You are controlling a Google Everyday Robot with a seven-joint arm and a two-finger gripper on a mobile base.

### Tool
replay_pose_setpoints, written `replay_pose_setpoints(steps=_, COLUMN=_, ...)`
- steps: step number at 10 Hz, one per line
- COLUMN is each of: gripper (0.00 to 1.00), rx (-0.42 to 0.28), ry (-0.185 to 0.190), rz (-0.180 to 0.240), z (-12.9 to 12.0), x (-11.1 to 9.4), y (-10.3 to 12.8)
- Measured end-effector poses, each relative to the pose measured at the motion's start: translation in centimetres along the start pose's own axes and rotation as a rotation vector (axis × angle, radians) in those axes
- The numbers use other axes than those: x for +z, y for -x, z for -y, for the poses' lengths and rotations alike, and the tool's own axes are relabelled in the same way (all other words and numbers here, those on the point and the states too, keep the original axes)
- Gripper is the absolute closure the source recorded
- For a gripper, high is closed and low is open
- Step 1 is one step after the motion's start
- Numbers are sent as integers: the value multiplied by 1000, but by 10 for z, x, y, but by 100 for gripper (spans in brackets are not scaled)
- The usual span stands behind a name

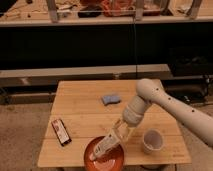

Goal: Place the bottle in the ceramic bowl

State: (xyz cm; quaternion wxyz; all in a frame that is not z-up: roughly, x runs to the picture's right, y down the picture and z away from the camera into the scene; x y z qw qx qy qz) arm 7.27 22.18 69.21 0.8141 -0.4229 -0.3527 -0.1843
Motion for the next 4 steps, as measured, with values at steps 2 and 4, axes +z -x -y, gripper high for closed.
replay_pose_setpoints(steps=2, gripper=20, rx=29, ry=5, rz=-43, z=1, x=0, y=0)
replay_pose_setpoints(steps=4, gripper=20, rx=51, ry=9, rz=-79, z=2, x=0, y=0)
